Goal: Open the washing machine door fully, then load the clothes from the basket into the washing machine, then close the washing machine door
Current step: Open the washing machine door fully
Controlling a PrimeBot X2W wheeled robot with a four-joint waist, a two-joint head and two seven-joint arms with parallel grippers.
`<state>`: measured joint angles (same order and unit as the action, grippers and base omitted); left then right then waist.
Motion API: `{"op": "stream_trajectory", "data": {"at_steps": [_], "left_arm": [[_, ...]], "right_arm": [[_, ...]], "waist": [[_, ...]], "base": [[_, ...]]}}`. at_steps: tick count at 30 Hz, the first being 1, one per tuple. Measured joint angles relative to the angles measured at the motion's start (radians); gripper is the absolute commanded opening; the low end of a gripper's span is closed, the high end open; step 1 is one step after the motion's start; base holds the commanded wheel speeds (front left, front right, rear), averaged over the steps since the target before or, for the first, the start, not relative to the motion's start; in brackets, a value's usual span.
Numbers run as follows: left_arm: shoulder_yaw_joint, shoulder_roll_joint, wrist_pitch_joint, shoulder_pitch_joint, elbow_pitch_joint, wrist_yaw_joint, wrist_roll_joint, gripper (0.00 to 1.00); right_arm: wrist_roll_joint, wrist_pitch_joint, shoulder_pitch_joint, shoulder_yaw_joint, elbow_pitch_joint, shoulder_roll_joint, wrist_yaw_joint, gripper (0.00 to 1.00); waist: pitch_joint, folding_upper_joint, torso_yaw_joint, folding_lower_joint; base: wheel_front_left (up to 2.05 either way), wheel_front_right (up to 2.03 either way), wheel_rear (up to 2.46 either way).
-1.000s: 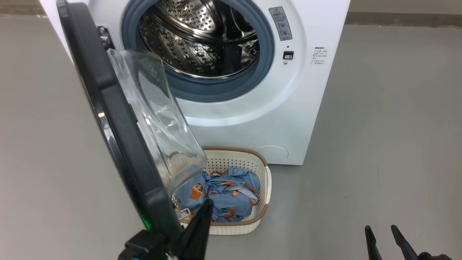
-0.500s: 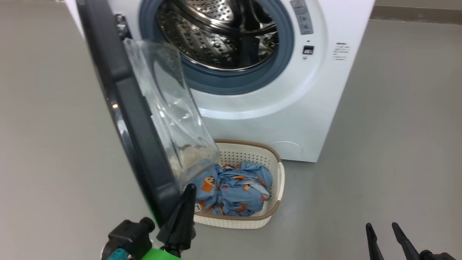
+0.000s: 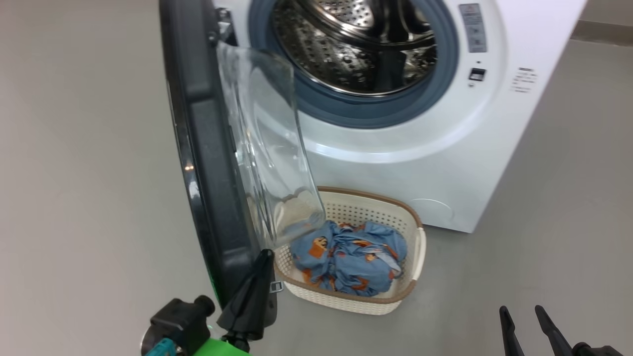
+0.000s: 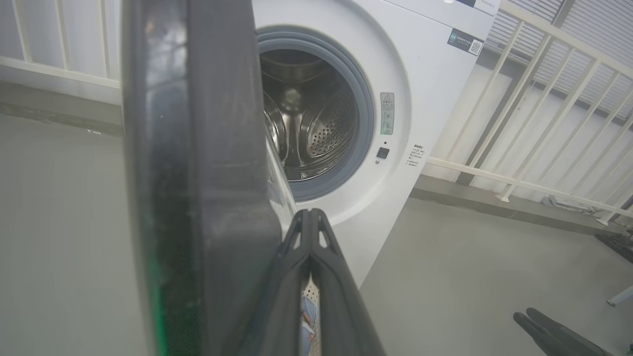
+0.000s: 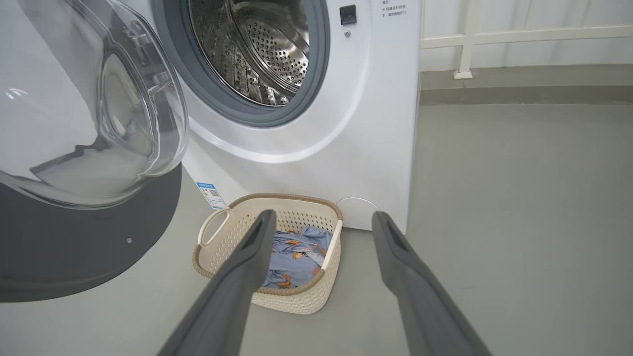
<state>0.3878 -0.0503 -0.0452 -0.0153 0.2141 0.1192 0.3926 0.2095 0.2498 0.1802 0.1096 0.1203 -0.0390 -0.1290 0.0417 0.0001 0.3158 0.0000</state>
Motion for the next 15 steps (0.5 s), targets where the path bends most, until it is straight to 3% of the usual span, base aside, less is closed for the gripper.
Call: {"op": "stream_trajectory", "data": {"at_steps": [15], "left_arm": [[-0.114, -0.032, -0.032, 0.008, -0.055, 0.046, 0.015, 0.0]], "right_arm": [[-0.001, 0.0, -0.024, -0.006, 0.007, 0.0, 0.0, 1.0]], "waist": [[0.021, 0.0, 0.111, 0.0001]], "base": [[0.0, 0.0, 0.0]]}}
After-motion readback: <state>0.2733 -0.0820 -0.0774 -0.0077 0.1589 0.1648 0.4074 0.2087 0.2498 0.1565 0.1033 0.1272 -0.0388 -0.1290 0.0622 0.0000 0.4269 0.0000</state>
